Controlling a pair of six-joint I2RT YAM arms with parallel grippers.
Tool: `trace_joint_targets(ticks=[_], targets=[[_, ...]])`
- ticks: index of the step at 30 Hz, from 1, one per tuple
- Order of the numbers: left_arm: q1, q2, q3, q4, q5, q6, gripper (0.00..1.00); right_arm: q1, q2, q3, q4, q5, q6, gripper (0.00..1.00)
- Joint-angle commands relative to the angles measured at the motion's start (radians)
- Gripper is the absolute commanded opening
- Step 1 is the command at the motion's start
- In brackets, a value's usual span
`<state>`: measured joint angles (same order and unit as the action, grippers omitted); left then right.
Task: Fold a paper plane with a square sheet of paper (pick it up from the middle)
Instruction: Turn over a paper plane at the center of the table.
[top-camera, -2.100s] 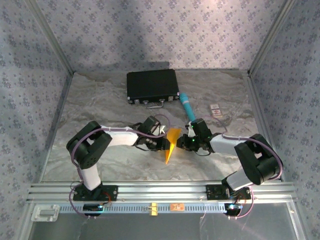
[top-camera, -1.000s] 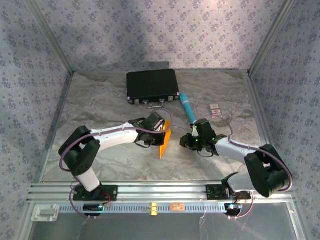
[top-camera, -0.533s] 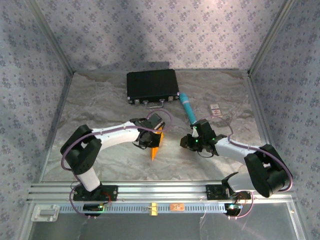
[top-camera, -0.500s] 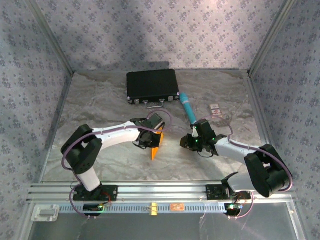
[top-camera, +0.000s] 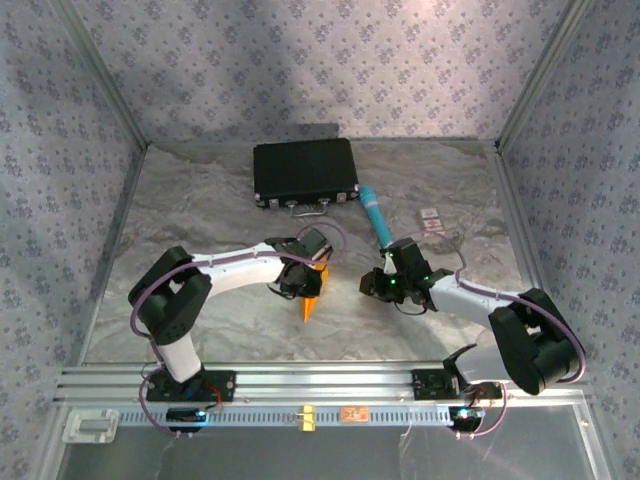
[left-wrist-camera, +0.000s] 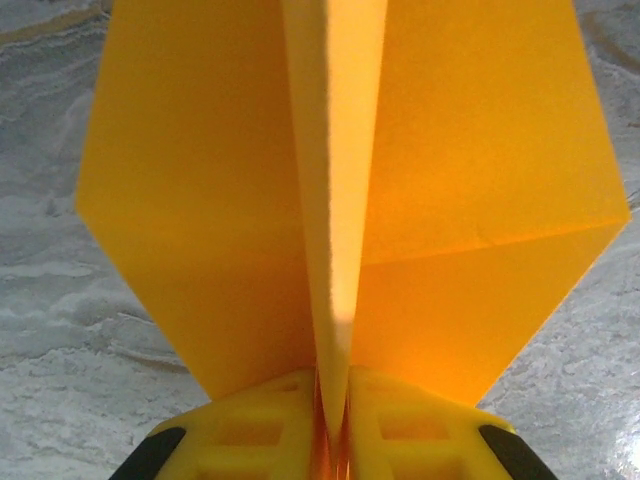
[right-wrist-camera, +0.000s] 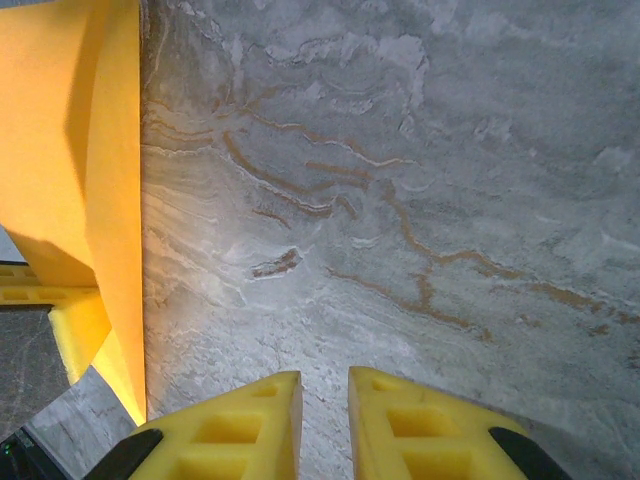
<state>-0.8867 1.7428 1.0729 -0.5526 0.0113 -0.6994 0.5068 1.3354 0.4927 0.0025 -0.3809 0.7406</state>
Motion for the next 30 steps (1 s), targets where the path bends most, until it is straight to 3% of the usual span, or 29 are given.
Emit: trace_joint_targets(ticks=[1, 21, 30], targets=[[-0.007, 0.018, 0.030, -0.017, 0.011, 0.008, 0.15, 0.007, 0.009, 0.021, -0.011, 0.010, -0.005, 0.21], [-0.054, 0.124, 0.049, -0.049, -0.097, -0.073, 0.20, 0.015, -0.024, 0.017, -0.032, 0.028, -0.010, 0.22], [-0.079, 0.175, 0.083, -0.078, -0.148, -0.193, 0.34, 0.012, -0.135, 0.020, -0.129, 0.105, -0.054, 0.24]])
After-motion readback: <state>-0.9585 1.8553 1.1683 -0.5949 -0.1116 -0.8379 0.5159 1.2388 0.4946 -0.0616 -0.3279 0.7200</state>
